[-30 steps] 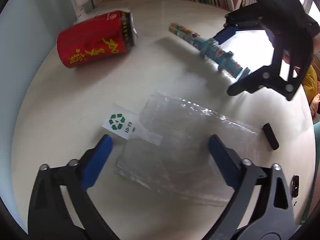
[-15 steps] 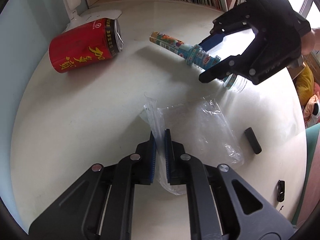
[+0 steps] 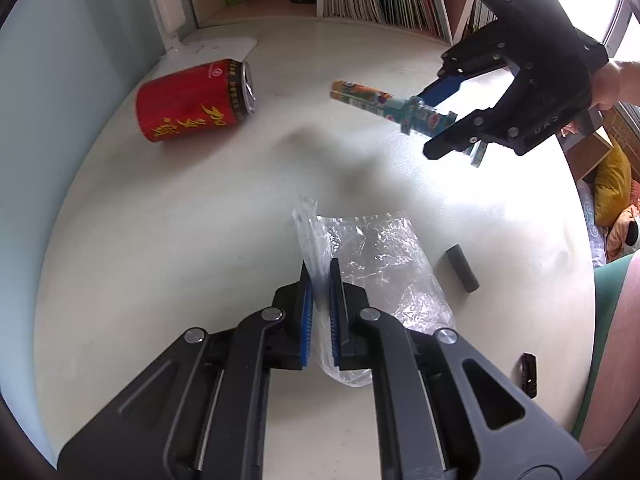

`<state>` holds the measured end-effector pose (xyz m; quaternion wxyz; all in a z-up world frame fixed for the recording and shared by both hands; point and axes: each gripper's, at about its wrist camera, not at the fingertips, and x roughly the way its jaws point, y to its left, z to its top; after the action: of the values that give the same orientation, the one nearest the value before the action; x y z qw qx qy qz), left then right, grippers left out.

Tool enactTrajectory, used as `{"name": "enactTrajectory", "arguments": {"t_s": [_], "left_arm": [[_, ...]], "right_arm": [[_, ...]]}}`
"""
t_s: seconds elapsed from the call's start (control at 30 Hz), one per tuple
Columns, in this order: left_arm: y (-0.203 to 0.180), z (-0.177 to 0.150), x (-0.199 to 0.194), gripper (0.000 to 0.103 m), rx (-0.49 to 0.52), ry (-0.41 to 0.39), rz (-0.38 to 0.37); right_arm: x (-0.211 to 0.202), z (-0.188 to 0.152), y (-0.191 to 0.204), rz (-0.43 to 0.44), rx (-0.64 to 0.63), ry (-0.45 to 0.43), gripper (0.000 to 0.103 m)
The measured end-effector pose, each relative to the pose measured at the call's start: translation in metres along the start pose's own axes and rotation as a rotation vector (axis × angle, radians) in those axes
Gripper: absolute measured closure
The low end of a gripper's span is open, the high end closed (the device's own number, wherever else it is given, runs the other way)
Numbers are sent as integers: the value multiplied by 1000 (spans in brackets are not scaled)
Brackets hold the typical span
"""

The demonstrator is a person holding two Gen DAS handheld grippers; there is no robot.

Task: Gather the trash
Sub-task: 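Grasp the striped clear bottle with the right tool while the left tool grasps the plastic bag, then carry the striped bottle and plastic bag to the bin and release both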

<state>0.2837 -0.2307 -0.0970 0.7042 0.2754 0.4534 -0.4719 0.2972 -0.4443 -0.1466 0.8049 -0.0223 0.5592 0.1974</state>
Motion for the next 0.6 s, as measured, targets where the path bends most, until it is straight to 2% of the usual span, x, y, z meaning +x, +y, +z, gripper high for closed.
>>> {"name": "enactTrajectory", "arguments": {"t_s": [0.13,0.33,0.47,0.6], "left_arm": [[-5,-2,-22,98,-28,-29,13],[-38,13,-53,97,41,-84,24],[-69,30,-65,97,118,-118,-1],[-115,55,-64,97,224,-130,-73]], "right_arm": [[-22,-11,0,25,33,-10,54],[-74,-50,3,20,80,-68,54],[-111,-96,-1,-3,144,-102,54],[-144,-156,-5,-38,239,-124,54]]}}
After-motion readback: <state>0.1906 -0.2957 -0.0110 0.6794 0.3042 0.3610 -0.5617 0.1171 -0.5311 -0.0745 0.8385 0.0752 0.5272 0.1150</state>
